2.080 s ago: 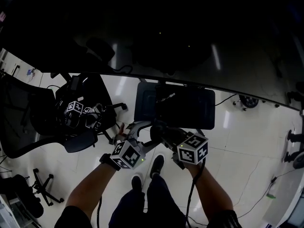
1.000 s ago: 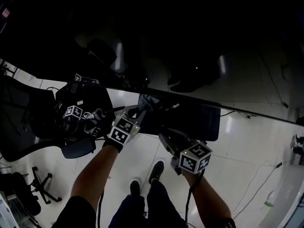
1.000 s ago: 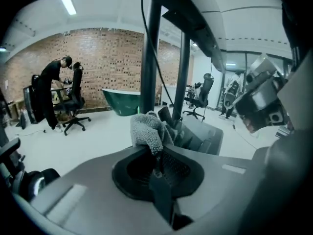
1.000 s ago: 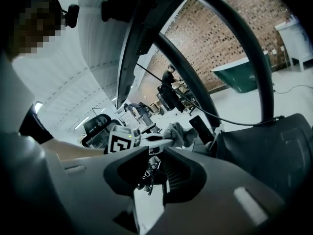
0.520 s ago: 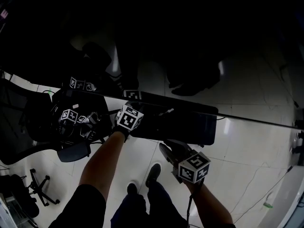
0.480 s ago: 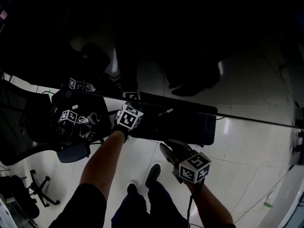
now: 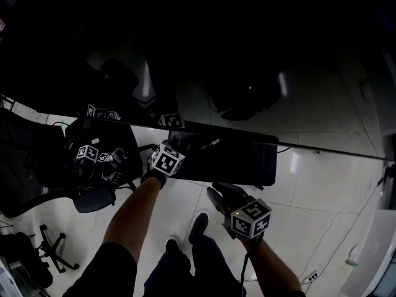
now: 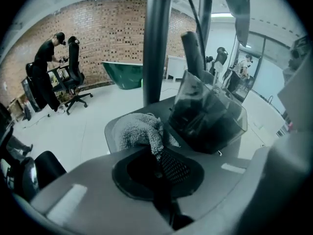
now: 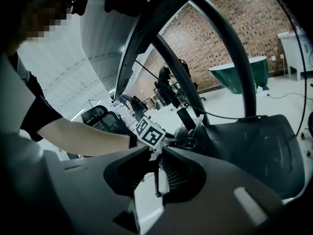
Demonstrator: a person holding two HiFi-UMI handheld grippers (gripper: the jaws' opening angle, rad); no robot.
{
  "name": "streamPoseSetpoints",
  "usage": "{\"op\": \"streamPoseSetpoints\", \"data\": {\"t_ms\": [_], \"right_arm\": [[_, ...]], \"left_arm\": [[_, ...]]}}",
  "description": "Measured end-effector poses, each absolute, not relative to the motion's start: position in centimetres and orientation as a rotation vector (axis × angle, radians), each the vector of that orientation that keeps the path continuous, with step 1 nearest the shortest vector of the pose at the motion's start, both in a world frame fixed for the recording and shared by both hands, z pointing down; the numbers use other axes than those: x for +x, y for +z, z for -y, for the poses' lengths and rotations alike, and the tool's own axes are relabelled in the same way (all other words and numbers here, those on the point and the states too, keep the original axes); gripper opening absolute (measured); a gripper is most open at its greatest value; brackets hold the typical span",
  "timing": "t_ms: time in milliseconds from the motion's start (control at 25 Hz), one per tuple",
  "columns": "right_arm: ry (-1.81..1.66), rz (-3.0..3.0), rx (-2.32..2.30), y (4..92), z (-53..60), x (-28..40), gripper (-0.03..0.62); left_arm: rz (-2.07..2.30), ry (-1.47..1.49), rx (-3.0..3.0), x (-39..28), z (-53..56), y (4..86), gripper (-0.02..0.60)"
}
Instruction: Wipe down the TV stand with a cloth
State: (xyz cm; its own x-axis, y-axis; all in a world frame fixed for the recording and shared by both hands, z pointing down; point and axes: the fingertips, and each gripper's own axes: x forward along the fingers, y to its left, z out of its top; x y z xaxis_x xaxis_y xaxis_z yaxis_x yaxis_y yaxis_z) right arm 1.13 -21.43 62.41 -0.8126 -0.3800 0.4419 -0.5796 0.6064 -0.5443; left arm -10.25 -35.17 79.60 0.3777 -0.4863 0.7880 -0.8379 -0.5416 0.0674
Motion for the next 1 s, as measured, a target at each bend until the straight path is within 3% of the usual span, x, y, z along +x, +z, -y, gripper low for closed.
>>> {"op": "streamPoseSetpoints", "data": {"t_ms": [640, 1000], "right_arm": [[1.073, 2.524, 0.84, 61.5, 14.1, 0.0, 0.091], [0.905, 2.681, 0.974, 50.8, 11.2, 1.4, 0.052]], "left_arm": [[1.004, 0.979, 2.217, -8.4, 21.8, 79.7, 0.025], [0.991, 0.6, 2.548, -7.6, 15.9, 60.4, 0.026]]}}
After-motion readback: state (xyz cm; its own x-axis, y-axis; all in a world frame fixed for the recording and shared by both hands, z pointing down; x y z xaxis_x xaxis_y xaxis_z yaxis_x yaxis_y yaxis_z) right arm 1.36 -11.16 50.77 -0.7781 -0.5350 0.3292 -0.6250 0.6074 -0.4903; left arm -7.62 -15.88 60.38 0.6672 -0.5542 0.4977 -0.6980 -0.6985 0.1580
